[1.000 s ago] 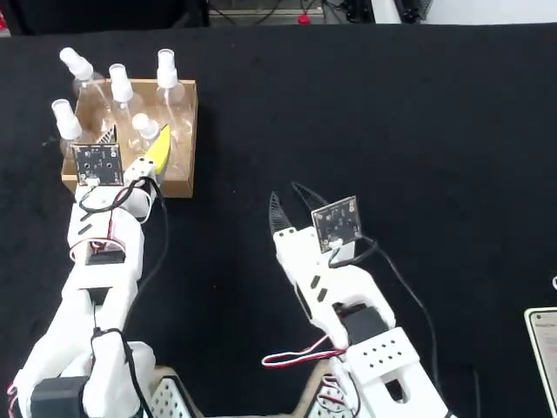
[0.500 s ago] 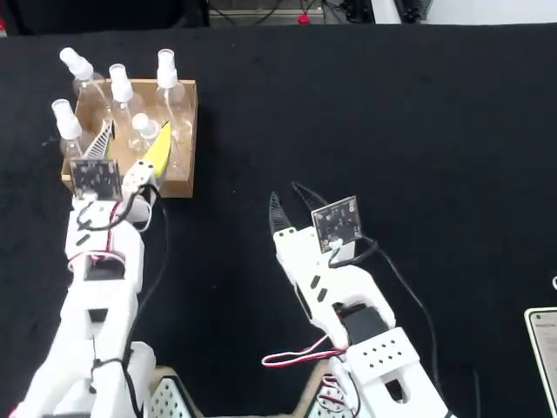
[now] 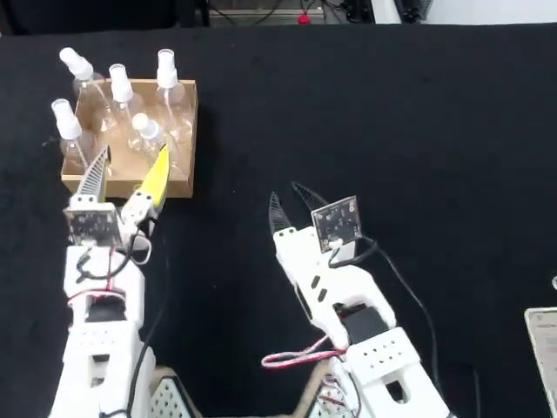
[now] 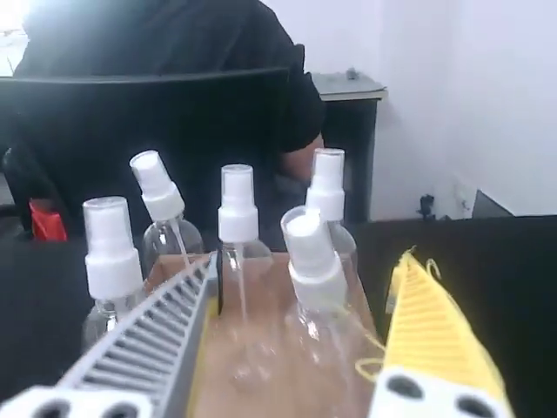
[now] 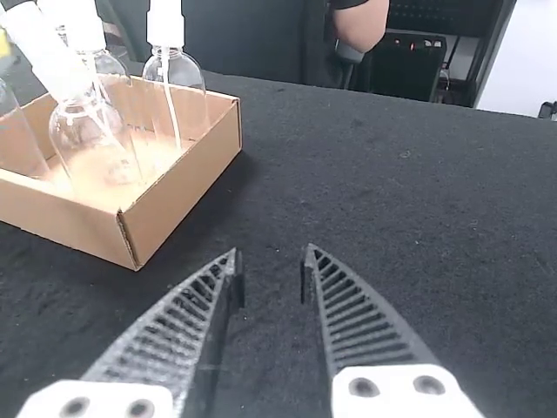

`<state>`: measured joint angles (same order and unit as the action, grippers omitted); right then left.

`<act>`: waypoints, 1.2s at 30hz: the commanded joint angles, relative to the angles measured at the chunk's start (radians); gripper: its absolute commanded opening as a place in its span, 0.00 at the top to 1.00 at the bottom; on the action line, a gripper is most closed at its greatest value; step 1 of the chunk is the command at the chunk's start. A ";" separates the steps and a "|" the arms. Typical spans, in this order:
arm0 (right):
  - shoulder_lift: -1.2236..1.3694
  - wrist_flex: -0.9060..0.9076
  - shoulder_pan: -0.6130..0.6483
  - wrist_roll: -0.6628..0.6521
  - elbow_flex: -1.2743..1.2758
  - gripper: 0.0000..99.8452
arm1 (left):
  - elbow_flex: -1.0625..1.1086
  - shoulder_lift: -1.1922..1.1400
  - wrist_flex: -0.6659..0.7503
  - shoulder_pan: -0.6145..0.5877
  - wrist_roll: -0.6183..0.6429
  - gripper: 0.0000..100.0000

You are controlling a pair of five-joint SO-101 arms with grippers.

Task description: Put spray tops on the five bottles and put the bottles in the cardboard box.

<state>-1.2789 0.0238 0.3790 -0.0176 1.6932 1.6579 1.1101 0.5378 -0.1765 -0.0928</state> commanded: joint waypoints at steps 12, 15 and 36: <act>-0.010 0.000 0.008 -0.009 -0.001 0.89 | 0.044 0.671 -0.812 -0.200 0.002 0.78; -0.010 0.000 0.008 -0.009 -0.001 0.89 | 0.025 0.723 -1.036 -0.203 -0.003 0.94; -0.255 0.440 -0.353 -0.008 -0.042 0.98 | 0.042 0.675 -1.608 -0.143 0.002 0.88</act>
<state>-1.4262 0.2662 0.0522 -0.0176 1.6947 1.6901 1.7806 -1.0273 -0.3360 -0.0913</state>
